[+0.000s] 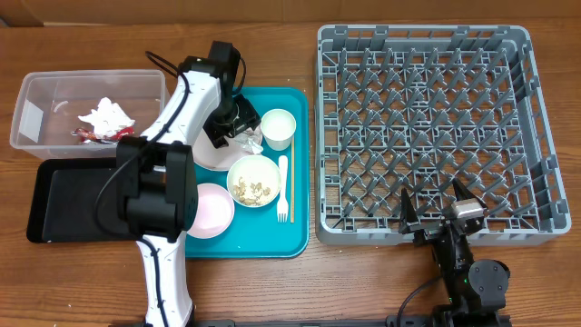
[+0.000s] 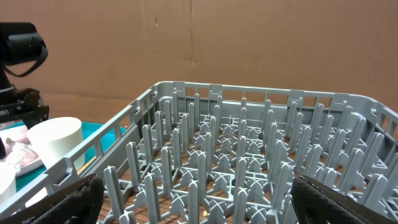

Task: Sort waste into correct bins and load items into the dishwasher rack
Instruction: 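Return the left gripper to the plate and grasp remaining tissue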

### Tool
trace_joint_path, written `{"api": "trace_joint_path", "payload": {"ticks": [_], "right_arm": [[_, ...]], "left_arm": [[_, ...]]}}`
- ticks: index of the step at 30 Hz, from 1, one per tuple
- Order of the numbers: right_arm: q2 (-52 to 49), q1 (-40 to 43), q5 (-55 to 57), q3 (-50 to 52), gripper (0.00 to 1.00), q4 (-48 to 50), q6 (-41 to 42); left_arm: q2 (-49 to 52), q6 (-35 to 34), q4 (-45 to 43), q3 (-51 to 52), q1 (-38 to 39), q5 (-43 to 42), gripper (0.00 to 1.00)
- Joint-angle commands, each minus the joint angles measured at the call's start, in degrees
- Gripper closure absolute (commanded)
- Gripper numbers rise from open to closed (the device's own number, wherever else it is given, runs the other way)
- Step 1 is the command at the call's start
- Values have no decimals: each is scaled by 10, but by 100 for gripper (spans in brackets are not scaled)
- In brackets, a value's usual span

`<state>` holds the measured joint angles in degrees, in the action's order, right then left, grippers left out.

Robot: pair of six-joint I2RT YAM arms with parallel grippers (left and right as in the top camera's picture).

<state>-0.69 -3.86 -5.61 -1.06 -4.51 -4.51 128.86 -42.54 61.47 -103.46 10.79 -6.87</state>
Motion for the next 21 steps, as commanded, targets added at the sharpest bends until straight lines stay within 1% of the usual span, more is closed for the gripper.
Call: {"api": "trace_joint_path", "payload": {"ticks": [1,3,6,9,13,15,16,17,21], "right_arm": [[5,-3,0,6,0,3,2],[5,-3,0,6,0,3,2],[5,-3,0,6,0,3,2],[5,-3,0,6,0,3,2],[5,-3,0,6,0,3,2],[5,-3,0,6,0,3,2],[5,-3,0,6,0,3,2],[5,-3,0,6,0,3,2],[5,-3,0,6,0,3,2]], "left_arm": [[18,-14,-2,0,1,0,28],[23,-13,-3,0,1,0,30],[25,-12,-9,0,1,0,42],[25,-11,-10,-1,0,0,58],[25,8,-2,-2,-9,0,86],[25,9,-2,-3,-13,-1,88],[23,23,-1,-7,-15,0,93],[21,33,1,-10,-16,0,95],[12,68,38,-57,-24,0,96]]}}
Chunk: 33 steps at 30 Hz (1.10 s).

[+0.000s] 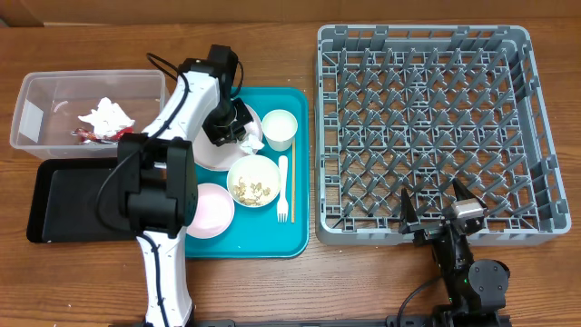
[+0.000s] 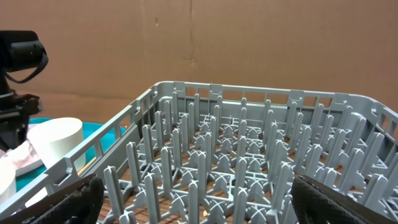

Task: Sort waste into correct bins and load items into the dishwasher rack
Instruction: 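Return the left gripper to the plate and grasp remaining tissue, then carry the remaining tissue to the clear bin and release it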

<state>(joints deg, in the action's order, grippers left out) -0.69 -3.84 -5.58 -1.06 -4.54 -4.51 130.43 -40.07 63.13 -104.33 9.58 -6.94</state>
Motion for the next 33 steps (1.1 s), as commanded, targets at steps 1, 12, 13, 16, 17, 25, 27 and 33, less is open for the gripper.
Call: {"api": "trace_joint_path", "payload": {"ticks": [1,12,13,16,17,25,27,33], "right_arm": [[5,-3,-1,6,0,3,2],[5,-3,-1,6,0,3,2],[5,-3,-1,6,0,3,2],[5,-3,-1,6,0,3,2],[5,-3,-1,6,0,3,2],[5,-3,-1,6,0,3,2],[5,-3,-1,6,0,3,2],[5,-3,-1,6,0,3,2]], "left_arm": [[-5,55,38,-70,-14,2,96],[-8,105,204,-320,-52,45,96],[-8,105,217,-336,-59,53,96],[-8,105,248,-363,-82,77,96],[-8,104,255,-365,-91,81,96],[-8,92,283,-359,-177,86,96],[-8,92,284,-359,-196,86,96],[-8,92,283,-352,-237,108,96]]}}
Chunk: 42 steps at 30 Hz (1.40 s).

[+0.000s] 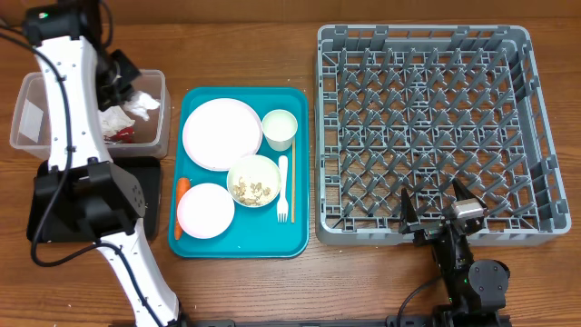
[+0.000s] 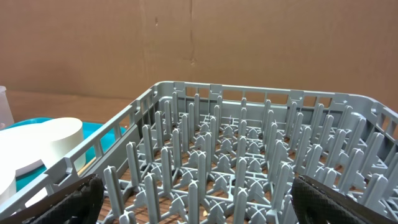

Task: Sort waste into correct bins and load items into the dishwasher rack
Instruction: 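Carry the remaining tissue to the clear bin and release it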

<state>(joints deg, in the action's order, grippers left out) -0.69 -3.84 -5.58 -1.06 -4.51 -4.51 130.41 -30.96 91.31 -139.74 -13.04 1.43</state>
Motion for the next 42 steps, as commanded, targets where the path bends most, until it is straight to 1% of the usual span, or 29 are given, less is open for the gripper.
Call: {"api": "trace_joint_path", "payload": {"ticks": [1,4,15,18,19,20,21,22,23,28,31,35,42], "right_arm": [[5,-3,-1,6,0,3,2],[5,-3,-1,6,0,3,2],[5,-3,-1,6,0,3,2],[5,-3,-1,6,0,3,2],[5,-3,-1,6,0,3,2],[5,-3,-1,6,0,3,2],[5,-3,-1,6,0,3,2],[5,-3,-1,6,0,3,2],[5,-3,-1,6,0,3,2],[5,-3,-1,6,0,3,2],[5,-3,-1,6,0,3,2],[5,-3,-1,6,0,3,2],[5,-3,-1,6,0,3,2]], "left_arm": [[-7,-6,0,6,-16,34,96],[-7,-25,-4,20,-31,52,96],[-7,-24,-63,94,-80,52,96],[-7,-24,-77,104,-90,52,95],[-7,-24,-80,104,-92,51,92],[-7,-24,-84,104,-94,51,83],[-7,-24,-87,104,-95,51,55],[-7,-24,-90,104,-96,52,30],[-7,-21,-90,104,-97,52,18],[-8,21,-89,104,-95,52,11],[-9,23,-83,101,-94,52,7],[-22,23,-69,92,-93,52,9],[-105,23,-66,91,-67,52,9]]}}
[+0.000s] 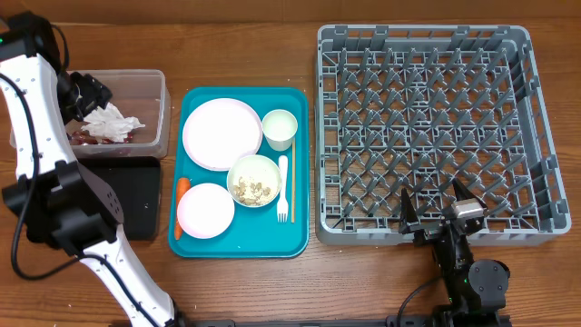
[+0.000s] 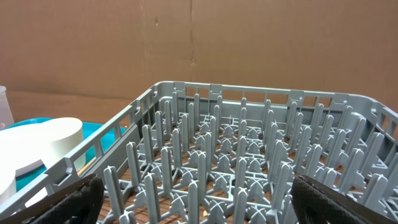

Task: Sort waste into correct bins and load items into the dishwasher rack
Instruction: 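Carry the remaining tissue to the clear bin and release it, then swing the left gripper right over the rice bowl and fork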

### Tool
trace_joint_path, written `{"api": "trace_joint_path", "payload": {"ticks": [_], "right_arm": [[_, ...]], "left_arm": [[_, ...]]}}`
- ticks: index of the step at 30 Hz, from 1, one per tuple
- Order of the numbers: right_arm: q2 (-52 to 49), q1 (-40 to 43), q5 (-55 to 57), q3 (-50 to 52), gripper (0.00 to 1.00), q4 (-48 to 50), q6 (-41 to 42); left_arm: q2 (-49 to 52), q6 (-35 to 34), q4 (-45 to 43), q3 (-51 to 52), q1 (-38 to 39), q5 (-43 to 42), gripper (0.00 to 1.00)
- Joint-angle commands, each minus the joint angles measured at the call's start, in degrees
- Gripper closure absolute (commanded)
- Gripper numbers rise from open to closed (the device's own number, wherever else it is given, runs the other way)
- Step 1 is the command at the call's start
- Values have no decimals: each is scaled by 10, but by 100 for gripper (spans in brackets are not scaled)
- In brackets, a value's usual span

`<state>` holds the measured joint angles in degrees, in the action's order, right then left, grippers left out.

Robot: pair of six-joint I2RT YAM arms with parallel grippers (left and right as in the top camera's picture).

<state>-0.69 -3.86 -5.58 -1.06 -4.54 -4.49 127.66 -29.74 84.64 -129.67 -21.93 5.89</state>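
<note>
My left gripper (image 1: 88,92) hangs over the left half of the clear waste bin (image 1: 156,80), jaws apart and nothing in them. A crumpled white napkin (image 1: 115,122) lies in that bin beside red wrapper scraps. The teal tray (image 1: 196,247) carries a large white plate (image 1: 221,133), a small pink plate (image 1: 201,211), a bowl of scraps (image 1: 253,179), a cup (image 1: 279,127), a white fork (image 1: 282,182) and a wooden stick (image 1: 291,198). An orange carrot piece (image 1: 182,187) lies at the tray's left edge. My right gripper (image 2: 208,205) rests open at the near edge of the grey rack (image 1: 422,127).
A black bin (image 1: 136,195) lies in front of the clear bin, partly behind my left arm. The rack (image 2: 249,155) holds only its upright pegs. A cardboard wall stands behind the table.
The left gripper held the white napkin above the right part of the clear bin. Now the napkin lies in the bin and the gripper is further left, empty. The right arm stayed still.
My left gripper was down on the crumpled napkin on the large plate, then shut on it there. Then it held the napkin over the clear bin. Now the napkin lies in the bin and the plate is bare.
</note>
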Motion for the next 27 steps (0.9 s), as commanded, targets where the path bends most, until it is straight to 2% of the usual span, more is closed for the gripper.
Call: {"api": "trace_joint_path", "payload": {"ticks": [1,9,14,17,22,27], "right_arm": [[5,-3,-1,6,0,3,1],[5,-3,-1,6,0,3,1],[5,-3,-1,6,0,3,2],[5,-3,-1,6,0,3,1],[5,-3,-1,6,0,3,1],[5,-3,-1,6,0,3,2]], "left_arm": [[-93,11,2,-9,30,7,8],[-173,32,68,-9,131,-17,8],[-173,59,122,-3,247,-29,16],[-171,73,120,19,331,-29,20],[-170,73,75,82,464,-28,33],[-167,52,23,155,544,-27,43]]}}
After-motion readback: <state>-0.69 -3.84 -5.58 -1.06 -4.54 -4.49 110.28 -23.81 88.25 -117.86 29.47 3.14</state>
